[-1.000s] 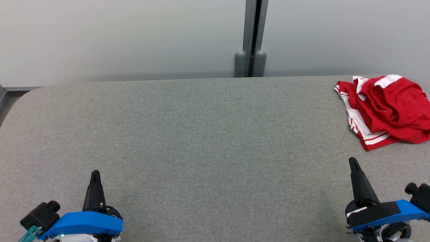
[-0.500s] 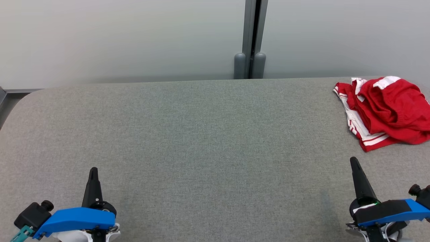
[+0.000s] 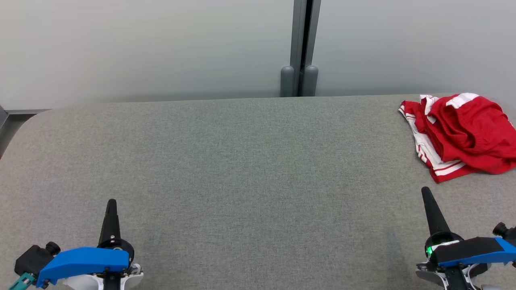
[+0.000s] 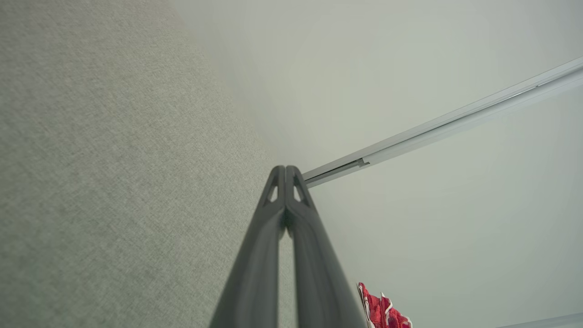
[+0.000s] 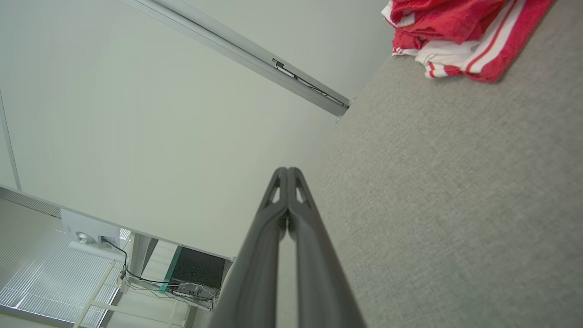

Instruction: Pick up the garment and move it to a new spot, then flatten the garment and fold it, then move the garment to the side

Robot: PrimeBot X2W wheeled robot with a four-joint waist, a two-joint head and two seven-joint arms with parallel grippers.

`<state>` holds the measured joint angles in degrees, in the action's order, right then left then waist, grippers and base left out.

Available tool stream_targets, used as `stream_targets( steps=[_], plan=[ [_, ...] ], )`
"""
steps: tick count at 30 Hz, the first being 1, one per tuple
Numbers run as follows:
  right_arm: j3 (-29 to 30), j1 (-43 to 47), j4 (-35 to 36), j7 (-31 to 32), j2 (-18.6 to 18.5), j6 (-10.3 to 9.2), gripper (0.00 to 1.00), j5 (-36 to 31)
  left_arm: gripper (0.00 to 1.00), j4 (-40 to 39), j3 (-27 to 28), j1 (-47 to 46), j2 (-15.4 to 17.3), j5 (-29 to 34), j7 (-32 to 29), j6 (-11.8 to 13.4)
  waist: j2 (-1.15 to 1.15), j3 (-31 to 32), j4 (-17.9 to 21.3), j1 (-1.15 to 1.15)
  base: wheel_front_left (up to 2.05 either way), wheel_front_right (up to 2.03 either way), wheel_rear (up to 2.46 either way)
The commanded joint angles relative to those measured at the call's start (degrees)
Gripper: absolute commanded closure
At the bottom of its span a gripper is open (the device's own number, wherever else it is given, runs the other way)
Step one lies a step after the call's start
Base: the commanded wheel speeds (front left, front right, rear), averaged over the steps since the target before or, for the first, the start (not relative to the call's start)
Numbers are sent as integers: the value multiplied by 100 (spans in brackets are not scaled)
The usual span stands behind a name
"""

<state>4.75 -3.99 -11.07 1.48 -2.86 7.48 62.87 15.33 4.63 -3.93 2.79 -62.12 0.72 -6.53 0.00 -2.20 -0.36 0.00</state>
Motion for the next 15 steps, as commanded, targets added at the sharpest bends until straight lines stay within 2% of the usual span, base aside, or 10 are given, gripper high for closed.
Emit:
stream_targets(
  steps=[1, 15],
  plan=[
    [29, -122, 19, 35, -36, 2, 100, 179, 100, -67, 23, -134, 12, -172, -36, -37, 0, 5, 1, 0, 0, 0, 0],
    [69, -167, -71, 167, -35, 2, 100, 980, 100, -88, 81, -168, 12, -988, -237, -65, 0, 52, 10, 0, 0, 0, 0]
  ],
)
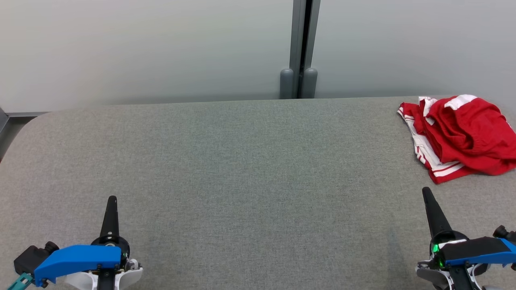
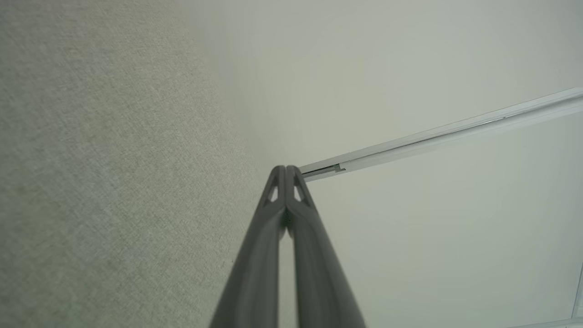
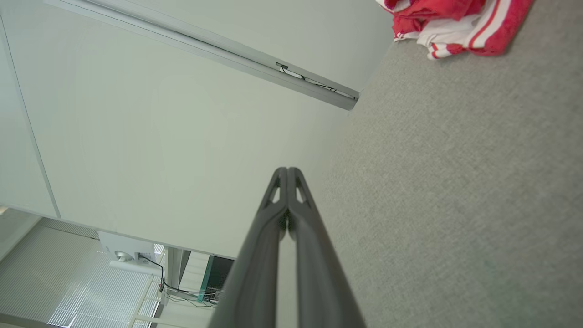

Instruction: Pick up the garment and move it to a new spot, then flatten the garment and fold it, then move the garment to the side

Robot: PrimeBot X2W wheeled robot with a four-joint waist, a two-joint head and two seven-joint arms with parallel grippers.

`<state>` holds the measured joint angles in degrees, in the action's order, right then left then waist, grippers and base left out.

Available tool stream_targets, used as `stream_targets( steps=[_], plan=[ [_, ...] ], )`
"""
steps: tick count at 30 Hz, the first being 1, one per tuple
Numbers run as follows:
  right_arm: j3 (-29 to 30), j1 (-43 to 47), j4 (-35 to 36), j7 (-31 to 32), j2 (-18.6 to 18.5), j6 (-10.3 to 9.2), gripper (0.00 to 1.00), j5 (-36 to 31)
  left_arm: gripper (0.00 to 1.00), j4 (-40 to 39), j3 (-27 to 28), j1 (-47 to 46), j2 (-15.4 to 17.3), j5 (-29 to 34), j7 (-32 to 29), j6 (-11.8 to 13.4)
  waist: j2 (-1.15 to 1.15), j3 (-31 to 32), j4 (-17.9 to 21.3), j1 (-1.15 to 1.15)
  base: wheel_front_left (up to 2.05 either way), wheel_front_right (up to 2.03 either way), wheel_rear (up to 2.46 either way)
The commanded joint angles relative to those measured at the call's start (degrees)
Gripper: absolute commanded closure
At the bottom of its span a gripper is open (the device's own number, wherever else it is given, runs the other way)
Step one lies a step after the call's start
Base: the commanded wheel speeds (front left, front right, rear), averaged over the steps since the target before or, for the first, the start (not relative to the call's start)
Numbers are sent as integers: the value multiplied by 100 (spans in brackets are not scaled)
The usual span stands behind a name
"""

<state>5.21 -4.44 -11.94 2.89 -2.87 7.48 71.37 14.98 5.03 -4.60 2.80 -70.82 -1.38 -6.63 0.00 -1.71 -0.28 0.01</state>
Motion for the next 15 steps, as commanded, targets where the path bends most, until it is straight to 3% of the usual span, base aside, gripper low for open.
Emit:
stream_targets(
  steps=[1, 15],
  plan=[
    [25, -125, 9, 35, -34, 2, 100, 182, 100, -55, 45, -105, 11, -169, -43, -56, 0, 6, 1, 0, 0, 0, 0],
    [59, -145, -75, 159, -32, 2, 100, 882, 100, -73, 90, -141, 12, -885, -218, -70, 0, 53, 10, 0, 0, 0, 0]
  ],
)
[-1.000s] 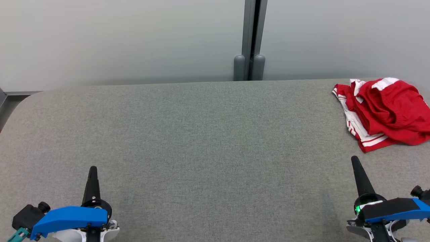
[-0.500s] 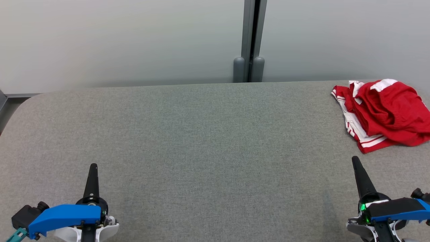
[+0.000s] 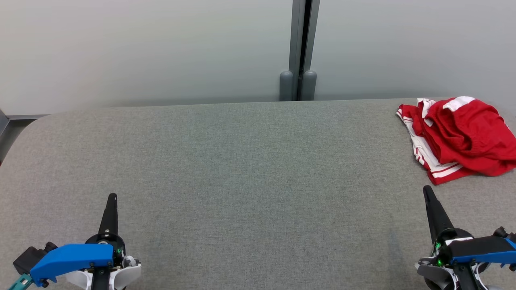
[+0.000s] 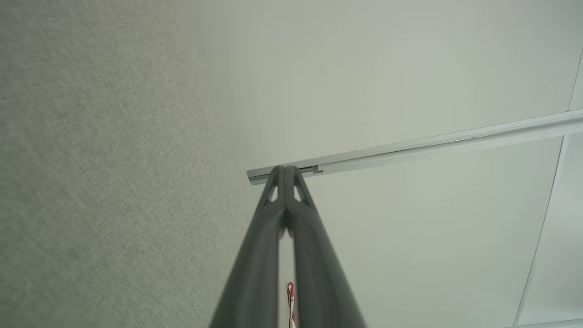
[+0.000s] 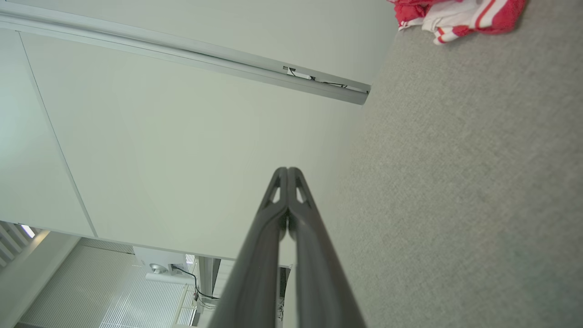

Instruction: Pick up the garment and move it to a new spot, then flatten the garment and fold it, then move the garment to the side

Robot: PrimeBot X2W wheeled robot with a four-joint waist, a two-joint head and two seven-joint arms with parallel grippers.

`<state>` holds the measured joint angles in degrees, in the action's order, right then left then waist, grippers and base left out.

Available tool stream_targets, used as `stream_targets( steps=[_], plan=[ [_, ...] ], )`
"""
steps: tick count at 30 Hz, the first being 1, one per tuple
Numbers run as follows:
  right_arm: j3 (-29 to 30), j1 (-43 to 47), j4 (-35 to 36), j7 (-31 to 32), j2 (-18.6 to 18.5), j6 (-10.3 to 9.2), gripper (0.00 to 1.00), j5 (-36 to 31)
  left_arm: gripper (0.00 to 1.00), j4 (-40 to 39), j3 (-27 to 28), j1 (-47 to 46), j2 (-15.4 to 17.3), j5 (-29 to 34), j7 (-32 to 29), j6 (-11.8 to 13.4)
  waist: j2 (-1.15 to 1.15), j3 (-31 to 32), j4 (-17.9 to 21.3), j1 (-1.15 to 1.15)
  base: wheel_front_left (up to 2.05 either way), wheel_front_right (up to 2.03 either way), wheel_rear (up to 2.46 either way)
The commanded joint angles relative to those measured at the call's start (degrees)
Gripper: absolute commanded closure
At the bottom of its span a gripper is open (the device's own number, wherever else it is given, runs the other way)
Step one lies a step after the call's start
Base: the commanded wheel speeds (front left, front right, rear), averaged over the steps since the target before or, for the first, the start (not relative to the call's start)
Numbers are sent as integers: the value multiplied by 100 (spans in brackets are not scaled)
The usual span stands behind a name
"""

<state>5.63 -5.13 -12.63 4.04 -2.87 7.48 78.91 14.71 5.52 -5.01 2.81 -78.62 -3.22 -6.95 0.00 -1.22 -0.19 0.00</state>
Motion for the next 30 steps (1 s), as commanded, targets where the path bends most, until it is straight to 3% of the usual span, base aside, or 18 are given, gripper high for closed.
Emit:
stream_targets(
  steps=[1, 30],
  plan=[
    [20, -80, -10, 44, -32, 2, 100, 174, 100, -47, 44, -104, 11, -154, -45, -40, 0, 7, 1, 0, 0, 0, 0],
    [85, -141, -149, 245, -26, 2, 100, 1356, 100, -78, 110, -148, 10, -1372, -344, -84, 0, 100, 18, 0, 0, 0, 0]
  ],
)
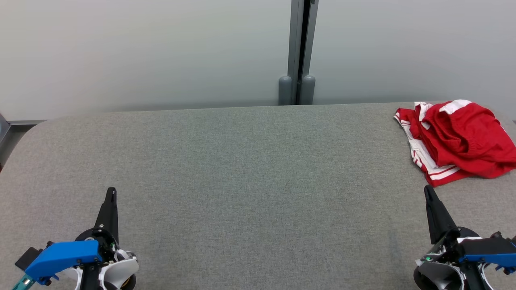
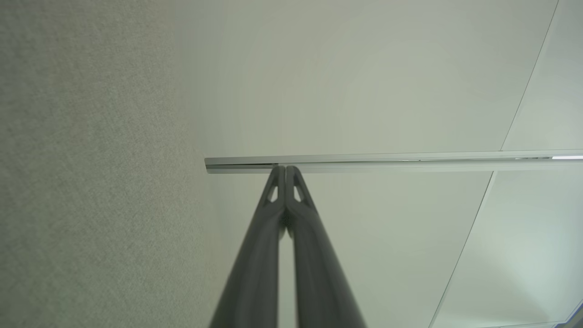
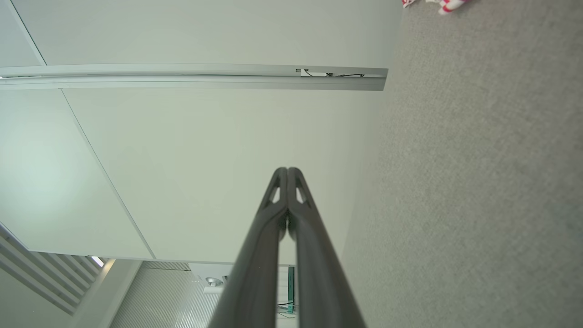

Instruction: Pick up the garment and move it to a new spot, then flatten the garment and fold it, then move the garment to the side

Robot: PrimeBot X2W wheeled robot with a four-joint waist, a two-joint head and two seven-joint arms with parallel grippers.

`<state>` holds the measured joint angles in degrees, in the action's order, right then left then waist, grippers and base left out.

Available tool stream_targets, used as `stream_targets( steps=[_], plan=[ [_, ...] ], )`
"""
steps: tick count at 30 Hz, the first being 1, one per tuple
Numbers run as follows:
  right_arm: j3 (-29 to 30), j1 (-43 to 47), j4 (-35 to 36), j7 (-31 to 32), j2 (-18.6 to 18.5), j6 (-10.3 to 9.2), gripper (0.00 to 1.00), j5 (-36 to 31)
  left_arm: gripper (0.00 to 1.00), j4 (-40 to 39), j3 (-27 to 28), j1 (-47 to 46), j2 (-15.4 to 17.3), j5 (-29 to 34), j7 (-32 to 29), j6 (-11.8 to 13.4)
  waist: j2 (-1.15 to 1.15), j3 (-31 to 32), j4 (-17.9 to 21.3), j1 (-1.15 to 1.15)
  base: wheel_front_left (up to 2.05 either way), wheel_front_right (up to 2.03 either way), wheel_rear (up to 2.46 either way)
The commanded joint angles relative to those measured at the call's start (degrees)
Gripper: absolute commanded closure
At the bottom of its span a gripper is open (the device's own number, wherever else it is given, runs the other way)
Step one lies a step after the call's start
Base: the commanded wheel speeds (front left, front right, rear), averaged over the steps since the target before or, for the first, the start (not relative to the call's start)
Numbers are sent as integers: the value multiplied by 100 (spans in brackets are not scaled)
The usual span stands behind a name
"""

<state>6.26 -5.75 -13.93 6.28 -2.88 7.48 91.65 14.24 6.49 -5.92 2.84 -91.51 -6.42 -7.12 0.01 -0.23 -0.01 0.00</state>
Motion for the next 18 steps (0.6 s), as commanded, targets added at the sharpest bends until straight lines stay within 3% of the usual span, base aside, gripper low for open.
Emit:
stream_targets(
  steps=[1, 18],
  plan=[
    [26, -81, -24, 27, -25, 2, 100, 117, 100, -31, 16, -57, 7, -118, -36, -68, -1, 5, 1, 0, 0, 0, 0],
    [28, -82, -19, 30, -19, 2, 100, 90, 100, -29, 14, -57, 7, -96, -34, -63, -1, 5, 1, 0, 0, 0, 0]
  ],
)
